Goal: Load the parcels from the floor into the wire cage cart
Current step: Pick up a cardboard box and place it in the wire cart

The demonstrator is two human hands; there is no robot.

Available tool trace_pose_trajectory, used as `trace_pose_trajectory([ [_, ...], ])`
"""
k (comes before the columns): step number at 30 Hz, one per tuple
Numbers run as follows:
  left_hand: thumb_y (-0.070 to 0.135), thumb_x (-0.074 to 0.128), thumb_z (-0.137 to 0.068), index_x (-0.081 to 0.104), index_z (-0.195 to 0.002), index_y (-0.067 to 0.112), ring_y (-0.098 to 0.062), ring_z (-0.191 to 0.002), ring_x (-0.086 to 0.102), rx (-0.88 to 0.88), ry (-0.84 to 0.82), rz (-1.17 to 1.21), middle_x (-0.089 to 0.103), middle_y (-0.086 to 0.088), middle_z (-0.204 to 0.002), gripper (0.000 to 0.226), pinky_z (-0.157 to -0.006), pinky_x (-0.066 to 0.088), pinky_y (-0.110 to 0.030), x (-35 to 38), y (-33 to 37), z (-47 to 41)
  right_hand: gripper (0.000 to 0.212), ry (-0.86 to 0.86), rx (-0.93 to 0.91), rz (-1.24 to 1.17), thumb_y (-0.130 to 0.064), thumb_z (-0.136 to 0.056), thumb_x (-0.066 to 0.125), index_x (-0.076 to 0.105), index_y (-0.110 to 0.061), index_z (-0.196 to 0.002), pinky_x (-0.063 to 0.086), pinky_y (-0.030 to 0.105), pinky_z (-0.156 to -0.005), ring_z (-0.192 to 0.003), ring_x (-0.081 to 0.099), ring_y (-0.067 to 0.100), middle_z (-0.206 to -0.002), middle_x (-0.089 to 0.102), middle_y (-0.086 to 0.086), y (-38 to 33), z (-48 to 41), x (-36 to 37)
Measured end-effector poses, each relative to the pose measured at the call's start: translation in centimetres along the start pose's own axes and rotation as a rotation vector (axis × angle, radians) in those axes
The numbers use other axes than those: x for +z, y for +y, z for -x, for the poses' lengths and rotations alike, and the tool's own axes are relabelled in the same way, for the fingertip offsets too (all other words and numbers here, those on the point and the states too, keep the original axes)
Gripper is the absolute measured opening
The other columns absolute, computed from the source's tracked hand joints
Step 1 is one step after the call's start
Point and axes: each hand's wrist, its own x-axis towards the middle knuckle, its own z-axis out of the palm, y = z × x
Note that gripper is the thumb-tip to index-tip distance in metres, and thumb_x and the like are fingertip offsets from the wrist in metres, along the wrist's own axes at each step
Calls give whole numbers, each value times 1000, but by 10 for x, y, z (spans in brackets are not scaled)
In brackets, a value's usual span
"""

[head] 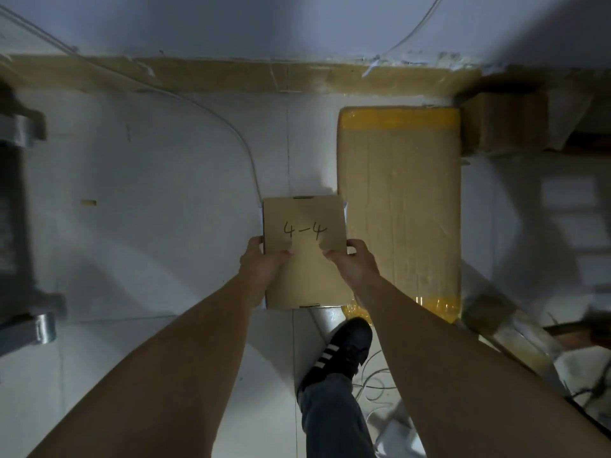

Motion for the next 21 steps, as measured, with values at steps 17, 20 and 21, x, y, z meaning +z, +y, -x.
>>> trace_pose_trajectory([
  [17,18,75,-94,37,-140,25,-16,-103,66,672,-100,10,62,3,-124,60,-73,57,-37,-108,319,317,58,-88,-572,-251,-20,-96,71,41,-28,-146,50,32,-67,-90,62,13,-104,63,-3,-298,317,-146],
  [20,18,76,-93,31,-147,21,-26,-115,63,856,-87,1,57,0,-131,70,-78,58,-41,-133,382,419,61,-68,-737,-248,-20,-96,71,40,-29,-148,51,29,-64,-90,66,14,-105,66,-3,-355,418,-186],
  [21,20,76,-93,31,-145,24,-27,-114,63,903,-88,6,56,2,-130,69,-74,58,-42,-142,402,456,61,-61,-788,-257,-21,-96,72,40,-30,-147,51,29,-63,-91,67,15,-106,66,-1,-372,453,-199],
])
